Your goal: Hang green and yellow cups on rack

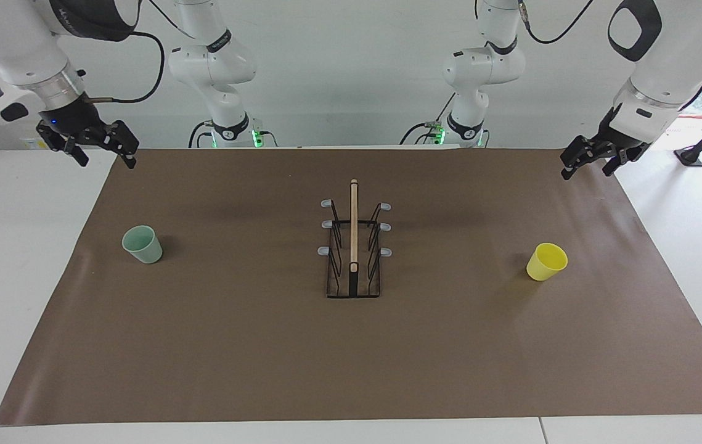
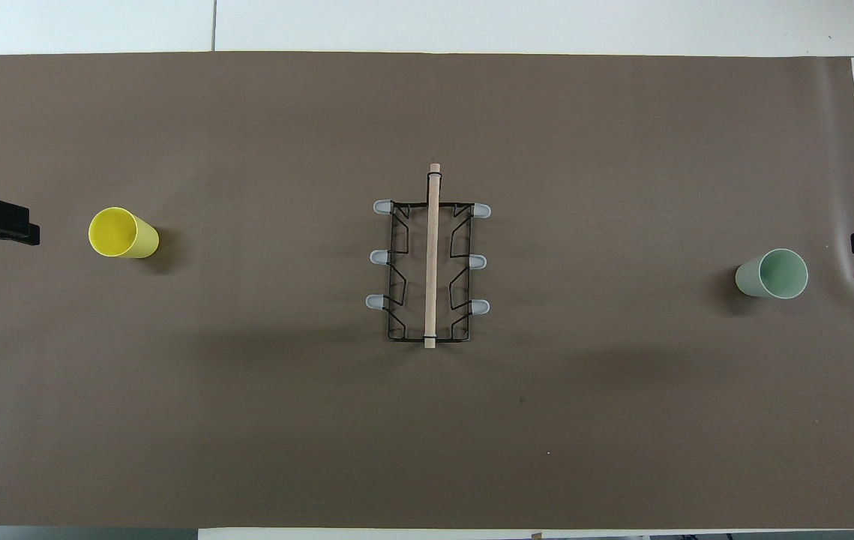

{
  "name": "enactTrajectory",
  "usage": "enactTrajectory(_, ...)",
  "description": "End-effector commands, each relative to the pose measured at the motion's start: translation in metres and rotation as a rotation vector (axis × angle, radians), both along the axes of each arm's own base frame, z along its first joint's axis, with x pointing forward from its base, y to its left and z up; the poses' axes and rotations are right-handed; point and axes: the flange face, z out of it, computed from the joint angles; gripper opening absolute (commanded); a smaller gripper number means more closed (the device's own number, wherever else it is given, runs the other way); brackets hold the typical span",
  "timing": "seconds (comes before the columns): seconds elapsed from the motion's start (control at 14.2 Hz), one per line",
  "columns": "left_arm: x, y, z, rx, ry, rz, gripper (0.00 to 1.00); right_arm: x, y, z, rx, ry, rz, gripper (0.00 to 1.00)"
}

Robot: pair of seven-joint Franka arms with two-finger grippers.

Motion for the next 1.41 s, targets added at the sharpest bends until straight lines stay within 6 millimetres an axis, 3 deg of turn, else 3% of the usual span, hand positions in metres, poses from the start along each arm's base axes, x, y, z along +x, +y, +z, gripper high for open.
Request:
enactTrajectory(0.0, -0.008, 0.002, 0.002, 0.020, -0.007, -0.005, 1.00, -0.002, 0.001, -0.001, 0.002, -0.012, -0.009, 1.00)
enactTrajectory(0.92, -0.009, 0.002, 0.001, 0.020, -0.002, -0.005, 1.00, -0.001, 0.004, -0.009, 0.027, 0.011, -0.015, 1.00)
enactTrajectory(1.13, -0.018, -0.010, -0.003, 0.020, 0.068, -0.027, 1.00, -0.001, 0.003, -0.009, 0.027, 0.011, -0.016, 1.00)
enactTrajectory(1.34, -0.018, -0.002, -0.004, 0.020, 0.072, -0.007, 1.00, -0.005, -0.018, -0.010, 0.028, 0.017, -0.065, 1.00)
